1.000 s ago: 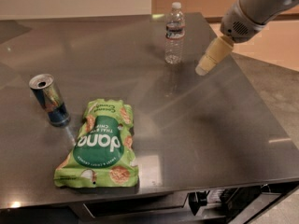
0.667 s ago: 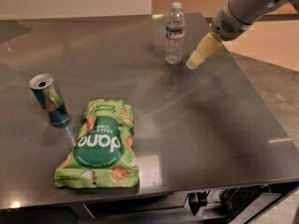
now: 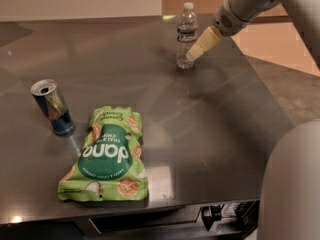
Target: Move water bottle near green rice chip bag
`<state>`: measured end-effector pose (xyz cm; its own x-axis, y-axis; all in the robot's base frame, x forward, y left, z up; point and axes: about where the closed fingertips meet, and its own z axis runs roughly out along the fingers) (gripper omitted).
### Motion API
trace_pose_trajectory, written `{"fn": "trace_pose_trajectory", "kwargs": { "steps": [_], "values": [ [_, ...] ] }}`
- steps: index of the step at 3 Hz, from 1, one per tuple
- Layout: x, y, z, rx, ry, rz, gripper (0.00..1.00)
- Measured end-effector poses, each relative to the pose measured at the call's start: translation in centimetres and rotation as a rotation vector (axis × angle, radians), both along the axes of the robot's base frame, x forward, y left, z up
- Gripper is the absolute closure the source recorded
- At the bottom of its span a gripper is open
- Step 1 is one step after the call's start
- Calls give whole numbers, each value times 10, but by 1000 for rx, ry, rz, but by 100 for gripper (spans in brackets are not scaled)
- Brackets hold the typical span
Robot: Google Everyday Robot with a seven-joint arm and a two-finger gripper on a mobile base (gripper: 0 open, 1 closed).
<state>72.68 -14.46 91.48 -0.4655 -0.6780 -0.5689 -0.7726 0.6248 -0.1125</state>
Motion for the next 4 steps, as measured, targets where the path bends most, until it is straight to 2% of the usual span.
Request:
{"fn": "trace_pose_trajectory", "kwargs": {
  "steps": [2, 4],
  "values": [
    [35, 24, 7, 97, -43, -29, 0],
    [46, 50, 13, 149, -78, -9, 0]
  ]
}}
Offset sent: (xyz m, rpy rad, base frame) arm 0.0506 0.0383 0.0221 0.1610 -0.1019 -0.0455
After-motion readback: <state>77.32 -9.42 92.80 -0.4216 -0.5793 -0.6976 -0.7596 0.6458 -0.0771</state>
